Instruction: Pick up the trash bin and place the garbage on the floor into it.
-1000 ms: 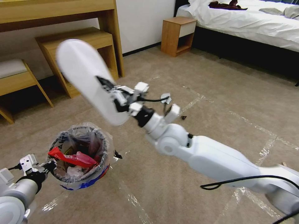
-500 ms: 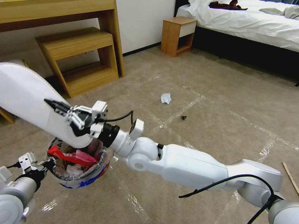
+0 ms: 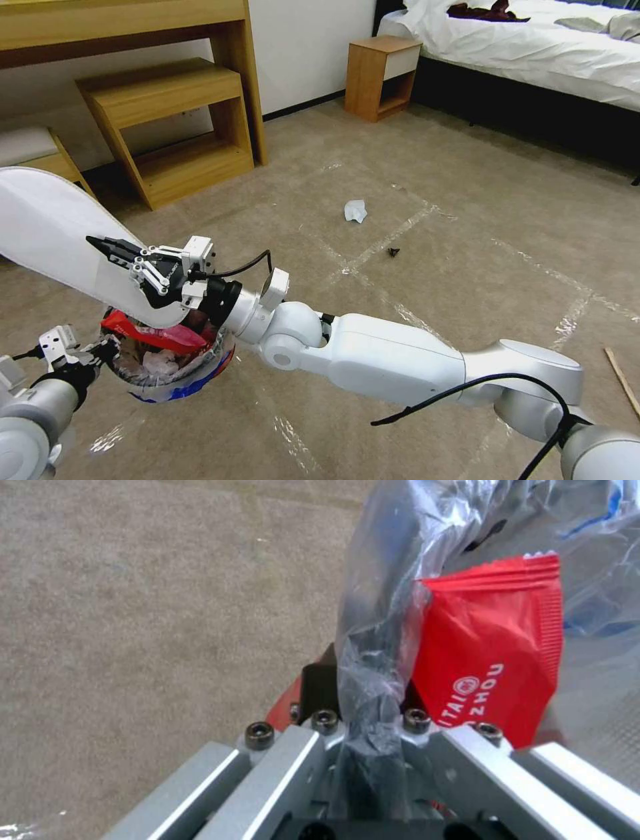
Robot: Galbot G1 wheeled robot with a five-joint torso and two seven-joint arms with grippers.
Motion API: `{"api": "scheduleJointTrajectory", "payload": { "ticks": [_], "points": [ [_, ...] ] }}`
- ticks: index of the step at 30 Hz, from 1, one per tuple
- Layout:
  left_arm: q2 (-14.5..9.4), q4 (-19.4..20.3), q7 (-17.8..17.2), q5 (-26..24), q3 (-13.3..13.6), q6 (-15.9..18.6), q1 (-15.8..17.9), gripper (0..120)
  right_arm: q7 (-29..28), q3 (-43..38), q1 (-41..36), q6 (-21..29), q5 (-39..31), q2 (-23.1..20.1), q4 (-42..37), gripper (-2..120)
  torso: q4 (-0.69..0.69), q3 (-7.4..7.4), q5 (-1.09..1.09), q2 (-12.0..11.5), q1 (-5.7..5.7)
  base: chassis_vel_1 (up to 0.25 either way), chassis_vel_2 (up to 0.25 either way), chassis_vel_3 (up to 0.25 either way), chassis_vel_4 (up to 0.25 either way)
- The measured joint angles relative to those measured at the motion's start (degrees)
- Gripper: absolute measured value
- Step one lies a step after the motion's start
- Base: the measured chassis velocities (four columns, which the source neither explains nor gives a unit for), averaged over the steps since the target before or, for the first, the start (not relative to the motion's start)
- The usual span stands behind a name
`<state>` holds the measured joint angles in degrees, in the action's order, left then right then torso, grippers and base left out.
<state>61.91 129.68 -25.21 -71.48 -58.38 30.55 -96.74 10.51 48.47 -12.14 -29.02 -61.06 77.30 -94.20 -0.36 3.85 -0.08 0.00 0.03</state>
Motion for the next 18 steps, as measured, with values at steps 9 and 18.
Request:
{"api": "scheduleJointTrajectory", "payload": {
  "ticks": [9, 18],
  "points": [
    [-0.1, 0.1, 0.1, -0.1, 0.0, -0.2, 0.0, 1, 1.8, 0.6, -0.5, -1.9, 0.9, 1.2, 4.8, 0, 0.00, 0.00, 0.00, 0.0, 0.00, 0.000, 0.000, 0.000, 0.000],
    [-0.4, 0.1, 0.1, -0.5, -0.4, -0.3, 0.0, 1, 2.4, 1.9, -1.5, -2.9, 1.2, 2.1, 8.3, 0, 0.00, 0.00, 0.00, 0.0, 0.00, 0.000, 0.000, 0.000, 0.000]
  ]
}}
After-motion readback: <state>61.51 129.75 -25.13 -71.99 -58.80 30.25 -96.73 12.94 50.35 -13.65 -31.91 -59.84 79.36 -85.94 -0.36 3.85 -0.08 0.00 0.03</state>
